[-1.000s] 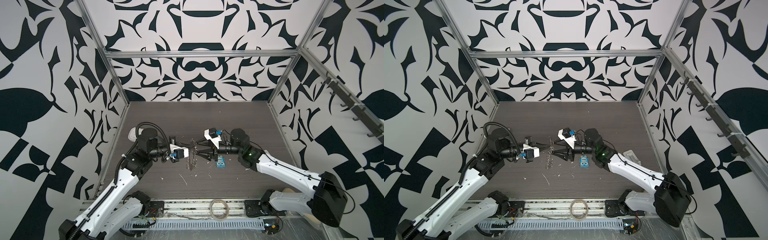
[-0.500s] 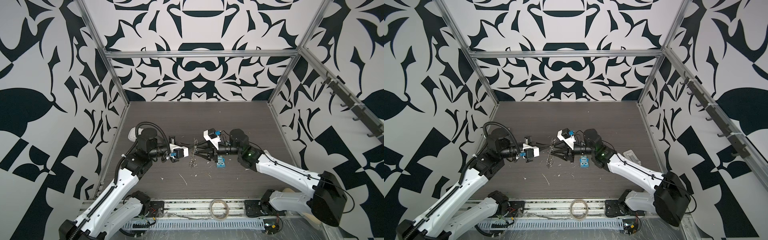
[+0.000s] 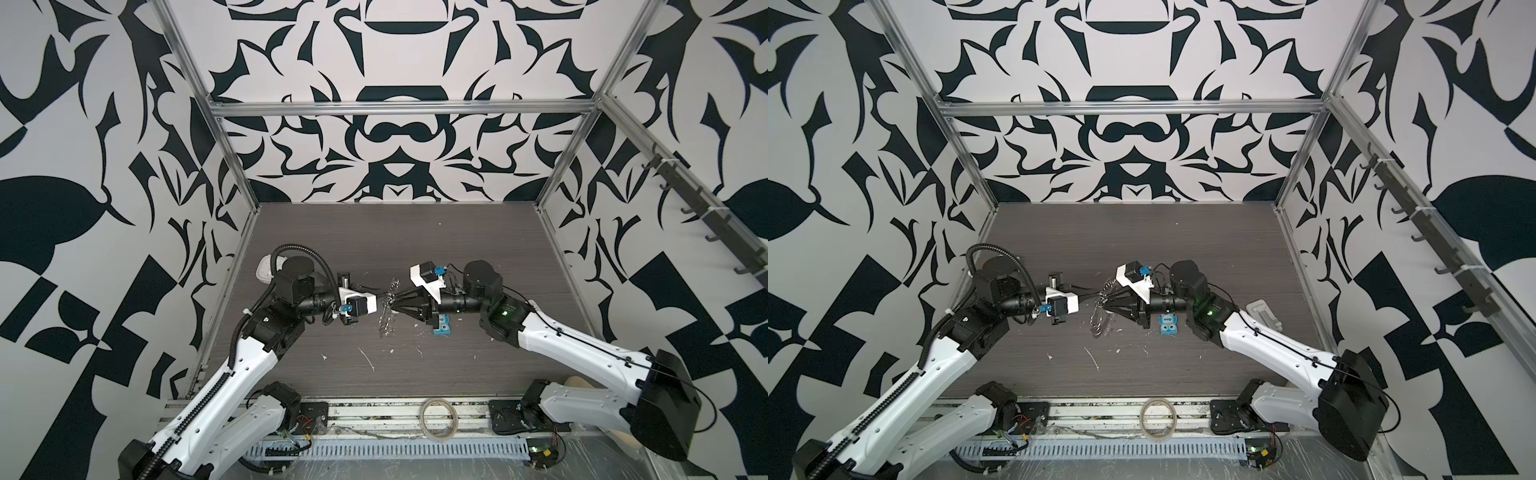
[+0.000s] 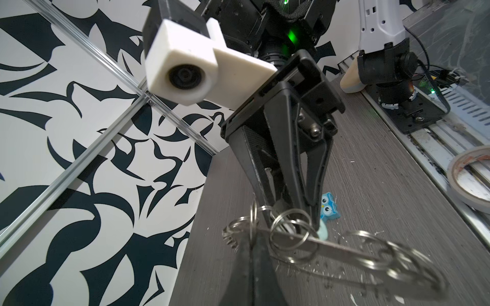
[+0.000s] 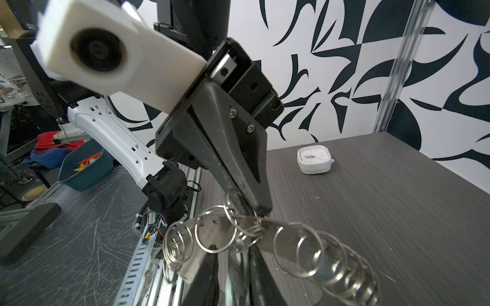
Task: Remove the keys from the keyring
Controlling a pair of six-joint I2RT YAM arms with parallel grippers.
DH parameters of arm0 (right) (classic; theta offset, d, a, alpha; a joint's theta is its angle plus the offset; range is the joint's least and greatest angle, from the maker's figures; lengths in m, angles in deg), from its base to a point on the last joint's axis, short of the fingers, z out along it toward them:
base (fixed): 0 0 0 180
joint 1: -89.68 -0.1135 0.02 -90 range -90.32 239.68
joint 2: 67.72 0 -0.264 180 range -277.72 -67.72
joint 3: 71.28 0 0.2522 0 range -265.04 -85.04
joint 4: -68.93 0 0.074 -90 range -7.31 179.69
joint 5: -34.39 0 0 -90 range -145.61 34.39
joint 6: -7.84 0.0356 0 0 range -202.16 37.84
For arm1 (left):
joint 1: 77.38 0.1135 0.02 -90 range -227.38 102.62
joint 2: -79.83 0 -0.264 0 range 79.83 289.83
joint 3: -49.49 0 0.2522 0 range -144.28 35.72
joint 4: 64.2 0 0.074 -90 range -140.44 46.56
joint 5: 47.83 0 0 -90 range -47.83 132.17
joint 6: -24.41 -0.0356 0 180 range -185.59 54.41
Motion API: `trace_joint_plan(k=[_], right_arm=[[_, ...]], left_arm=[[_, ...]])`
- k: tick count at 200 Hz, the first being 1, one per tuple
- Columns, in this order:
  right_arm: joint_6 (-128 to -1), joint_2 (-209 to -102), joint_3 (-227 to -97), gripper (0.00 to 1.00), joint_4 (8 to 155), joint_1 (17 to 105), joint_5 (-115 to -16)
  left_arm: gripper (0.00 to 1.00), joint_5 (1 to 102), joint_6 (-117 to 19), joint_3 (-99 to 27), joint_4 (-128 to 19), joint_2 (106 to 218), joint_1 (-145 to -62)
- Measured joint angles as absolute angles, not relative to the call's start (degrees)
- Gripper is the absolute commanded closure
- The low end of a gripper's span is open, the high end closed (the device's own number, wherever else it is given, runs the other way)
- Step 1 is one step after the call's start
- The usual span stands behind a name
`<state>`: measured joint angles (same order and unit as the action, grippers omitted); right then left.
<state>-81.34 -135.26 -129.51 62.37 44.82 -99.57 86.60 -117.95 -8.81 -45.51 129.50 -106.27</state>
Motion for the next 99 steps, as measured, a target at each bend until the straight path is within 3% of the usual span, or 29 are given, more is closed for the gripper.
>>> trace_joint_plan(k=[19, 45, 99], right_arm=[[-81.6, -135.3, -129.5, 0.8, 62.4, 44.8, -99.8], [-83.0, -135.8, -129.5, 1.0, 62.6, 44.8, -99.8], [-89.9, -133.2, -133.0, 1.0, 75.3, 44.8, -96.6]], left_arm=[[1.0, 86.6, -117.9, -8.8, -45.5, 129.5, -106.3], [1.0, 86.6, -117.9, -8.8, -45.5, 129.5, -106.3], [1.0, 86.2, -118.4, -8.8, -44.0, 129.4, -106.3]])
